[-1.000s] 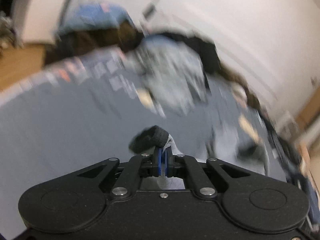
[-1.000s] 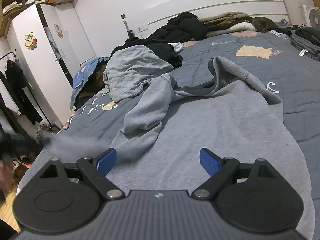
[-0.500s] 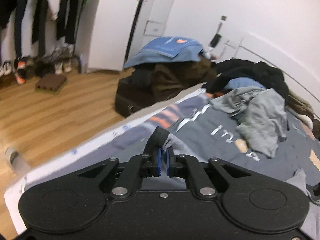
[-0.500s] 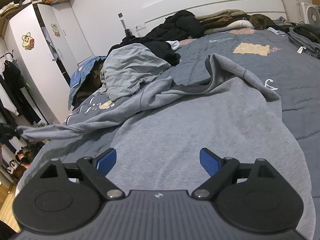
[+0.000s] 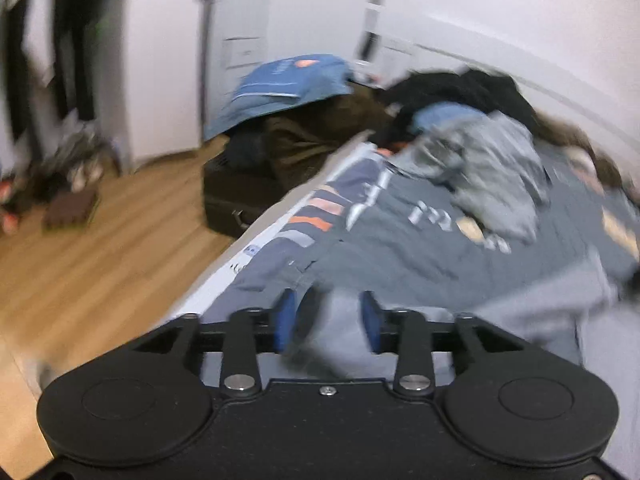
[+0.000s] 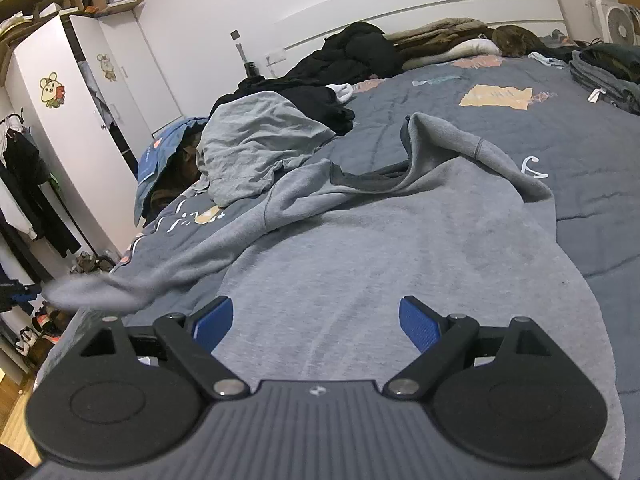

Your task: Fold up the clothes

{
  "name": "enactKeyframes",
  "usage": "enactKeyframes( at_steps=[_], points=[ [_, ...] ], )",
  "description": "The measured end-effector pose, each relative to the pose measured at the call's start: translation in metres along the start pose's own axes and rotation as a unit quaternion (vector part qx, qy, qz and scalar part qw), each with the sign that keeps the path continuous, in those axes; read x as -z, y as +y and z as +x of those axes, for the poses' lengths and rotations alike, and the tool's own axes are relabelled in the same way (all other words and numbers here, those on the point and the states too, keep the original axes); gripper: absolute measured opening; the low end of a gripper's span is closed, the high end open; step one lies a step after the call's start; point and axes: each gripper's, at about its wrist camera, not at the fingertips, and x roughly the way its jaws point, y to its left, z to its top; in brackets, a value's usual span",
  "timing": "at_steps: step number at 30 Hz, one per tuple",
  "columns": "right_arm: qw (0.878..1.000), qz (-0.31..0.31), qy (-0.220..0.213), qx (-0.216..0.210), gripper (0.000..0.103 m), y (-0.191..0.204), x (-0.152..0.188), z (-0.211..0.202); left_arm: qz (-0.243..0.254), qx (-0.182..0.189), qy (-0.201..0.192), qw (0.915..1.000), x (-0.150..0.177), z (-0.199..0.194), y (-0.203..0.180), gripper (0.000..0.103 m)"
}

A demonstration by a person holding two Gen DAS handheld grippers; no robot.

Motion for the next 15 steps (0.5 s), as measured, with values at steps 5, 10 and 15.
enactKeyframes(
  at_steps=[5, 10, 15],
  points=[
    [1.0, 0.0, 0.004, -0.002, 0.09, 0.001, 0.0, 0.003, 0.069, 0.068, 0.027, 0.9949, -0.006, -0.003, -0.035, 0.054],
    [1.0, -0.012, 0.012, -0.004, 0.09, 0.007, 0.004, 0.006, 0.239, 0.108, 0.09, 0.9606, -0.004, 0.038, -0.113, 0.054],
    [0.999, -0.028, 0.025, -0.003, 0.09, 0.012, 0.009, 0.012, 0.373, 0.103, 0.125, 0.9137, 0.014, 0.084, -0.167, 0.054]
  ],
)
